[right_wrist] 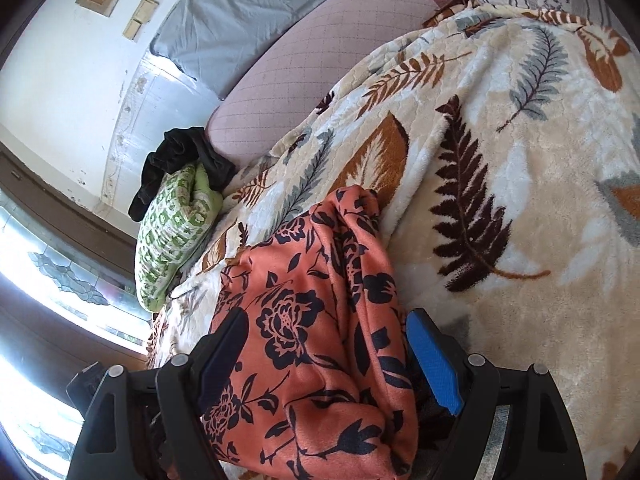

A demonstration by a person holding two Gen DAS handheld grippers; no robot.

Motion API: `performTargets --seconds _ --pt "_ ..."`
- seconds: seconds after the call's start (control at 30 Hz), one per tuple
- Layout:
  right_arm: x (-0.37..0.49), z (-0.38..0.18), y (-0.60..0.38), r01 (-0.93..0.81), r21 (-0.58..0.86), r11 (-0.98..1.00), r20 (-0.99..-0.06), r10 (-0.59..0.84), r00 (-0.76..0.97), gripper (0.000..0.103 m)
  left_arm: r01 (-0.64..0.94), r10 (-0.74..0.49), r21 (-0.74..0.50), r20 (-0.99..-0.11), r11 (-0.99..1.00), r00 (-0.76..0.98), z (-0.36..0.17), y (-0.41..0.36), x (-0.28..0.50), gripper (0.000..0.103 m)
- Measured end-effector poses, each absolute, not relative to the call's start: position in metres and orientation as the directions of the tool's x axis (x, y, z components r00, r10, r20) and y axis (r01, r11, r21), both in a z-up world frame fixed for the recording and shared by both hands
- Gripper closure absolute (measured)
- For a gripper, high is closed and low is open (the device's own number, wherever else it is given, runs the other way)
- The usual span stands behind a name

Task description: Fold small clothes

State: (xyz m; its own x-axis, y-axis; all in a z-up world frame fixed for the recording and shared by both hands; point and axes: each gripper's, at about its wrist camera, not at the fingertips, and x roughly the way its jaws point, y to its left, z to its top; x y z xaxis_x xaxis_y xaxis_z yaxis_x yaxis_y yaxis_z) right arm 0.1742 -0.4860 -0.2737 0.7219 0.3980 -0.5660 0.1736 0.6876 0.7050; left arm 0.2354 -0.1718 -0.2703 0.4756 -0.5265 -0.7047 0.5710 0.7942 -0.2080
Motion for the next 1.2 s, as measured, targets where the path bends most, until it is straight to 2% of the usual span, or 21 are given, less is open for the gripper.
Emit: performTargets --seconds 0.2,0.63,1.2 --pt "0.184 -0.279 -0.494 0.187 0.732 0.655 -0.560 0.421 0.714 0.019 0.590 -0.521 -0.180 -0.706 0.787 0.480 -0.272 -0.180 0.236 0.003" --pt "0.196 -0.278 -0.473 0.159 0.653 0.741 -0.623 0.406 0.669 0.019 0.568 -0.496 -0.159 -0.703 0.808 0.510 -0.271 -0.180 0.242 0.002" --pt "0.200 -0.286 -0.471 0.174 0.629 0.758 -0.661 0.402 0.633 0.019 0.576 -0.505 -0.174 -0.714 0.799 0.485 -0.275 -0.183 0.245 0.002"
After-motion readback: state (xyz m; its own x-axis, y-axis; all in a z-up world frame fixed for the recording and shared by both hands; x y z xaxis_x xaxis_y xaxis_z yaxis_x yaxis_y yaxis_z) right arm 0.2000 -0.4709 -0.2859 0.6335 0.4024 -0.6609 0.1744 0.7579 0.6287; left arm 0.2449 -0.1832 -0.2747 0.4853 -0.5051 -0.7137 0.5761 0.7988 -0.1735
